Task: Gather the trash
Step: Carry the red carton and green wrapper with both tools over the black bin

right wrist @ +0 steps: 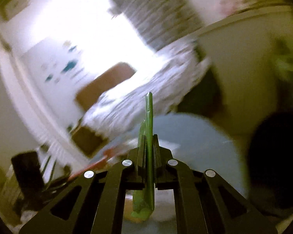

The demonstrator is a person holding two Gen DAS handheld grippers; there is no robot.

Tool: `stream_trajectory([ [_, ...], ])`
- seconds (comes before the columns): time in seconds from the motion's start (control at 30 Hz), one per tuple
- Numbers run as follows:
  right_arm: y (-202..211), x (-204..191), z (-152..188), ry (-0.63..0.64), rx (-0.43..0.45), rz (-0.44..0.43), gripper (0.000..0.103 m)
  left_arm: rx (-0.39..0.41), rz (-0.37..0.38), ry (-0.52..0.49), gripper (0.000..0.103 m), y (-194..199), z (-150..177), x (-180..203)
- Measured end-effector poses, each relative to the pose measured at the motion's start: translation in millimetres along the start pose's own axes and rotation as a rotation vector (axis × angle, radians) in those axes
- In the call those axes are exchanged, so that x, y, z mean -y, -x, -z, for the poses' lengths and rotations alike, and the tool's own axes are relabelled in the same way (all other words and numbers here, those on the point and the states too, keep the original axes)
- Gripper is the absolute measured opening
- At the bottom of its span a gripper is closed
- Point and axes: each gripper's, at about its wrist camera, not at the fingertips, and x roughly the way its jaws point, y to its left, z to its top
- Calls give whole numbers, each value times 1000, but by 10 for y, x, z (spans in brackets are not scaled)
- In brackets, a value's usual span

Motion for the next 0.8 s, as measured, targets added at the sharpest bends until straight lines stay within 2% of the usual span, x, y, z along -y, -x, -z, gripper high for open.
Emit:
stream_trajectory([
  [0.1,253,443,7,-50,73,164,6,-4,59,-21,31,-210,-123,267],
  [0.2,363,860,78,-127,80,281,6,-9,139,-52,31,-488,-263,629],
  [0.3,371,1250,175,-200,75,365,6,-30,213,-97,31,-838,-354,1036],
  [0.4,372,1565,294,-250,65,409,6,-83,271,-113,31,-1259,-393,1360],
  [0.57,282,1927,377,-307,44,450,6,-180,269,-114,31,-1880,-395,1637],
  [0.8,164,2076,329,-285,-25,484,6,-318,216,-94,31,-2498,-300,1757],
])
